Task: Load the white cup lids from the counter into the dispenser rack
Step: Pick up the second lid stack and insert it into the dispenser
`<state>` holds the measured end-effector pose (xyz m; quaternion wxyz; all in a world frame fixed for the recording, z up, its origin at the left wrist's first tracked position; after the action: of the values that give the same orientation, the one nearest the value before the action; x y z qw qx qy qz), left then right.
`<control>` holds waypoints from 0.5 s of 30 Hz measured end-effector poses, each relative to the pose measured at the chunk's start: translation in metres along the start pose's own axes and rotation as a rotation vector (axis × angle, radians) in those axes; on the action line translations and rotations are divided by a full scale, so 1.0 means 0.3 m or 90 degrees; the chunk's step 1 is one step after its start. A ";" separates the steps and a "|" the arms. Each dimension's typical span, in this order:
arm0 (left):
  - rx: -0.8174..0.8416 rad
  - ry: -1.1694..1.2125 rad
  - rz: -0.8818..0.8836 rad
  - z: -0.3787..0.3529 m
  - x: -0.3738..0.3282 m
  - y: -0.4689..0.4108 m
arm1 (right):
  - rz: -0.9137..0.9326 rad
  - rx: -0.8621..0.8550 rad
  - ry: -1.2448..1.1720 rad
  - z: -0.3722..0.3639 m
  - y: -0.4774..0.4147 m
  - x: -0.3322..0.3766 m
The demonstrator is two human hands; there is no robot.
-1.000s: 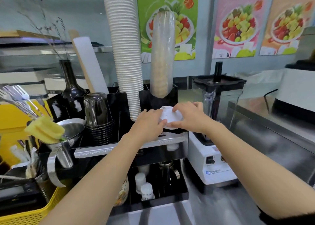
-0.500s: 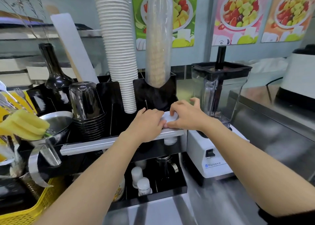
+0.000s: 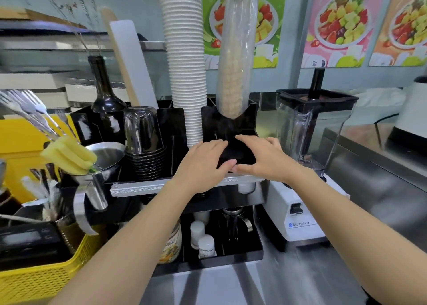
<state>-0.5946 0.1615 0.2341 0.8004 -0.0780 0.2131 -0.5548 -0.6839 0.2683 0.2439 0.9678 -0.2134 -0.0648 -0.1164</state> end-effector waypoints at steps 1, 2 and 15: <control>-0.012 0.005 0.004 0.024 0.018 0.023 | 0.010 -0.004 -0.011 -0.001 0.001 0.027; -0.025 0.008 0.008 0.048 0.039 0.049 | 0.018 -0.008 -0.026 -0.002 0.000 0.057; -0.118 0.043 0.186 0.369 0.496 0.590 | 0.189 0.059 -0.196 -0.233 -0.073 0.676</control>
<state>-0.3522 0.0779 0.2315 0.8543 -0.1010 0.2996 -0.4125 -0.4885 0.1789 0.2252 0.9619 -0.1908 -0.1848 0.0646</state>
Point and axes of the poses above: each hand's wrist, its own y-axis away from the middle knuckle, its own z-axis out of the back of the hand, x = y × z, the point moved 5 cm from there along -y, towards the middle knuckle, and after that the axes turned 12 degrees about z, right-handed, at the moved point
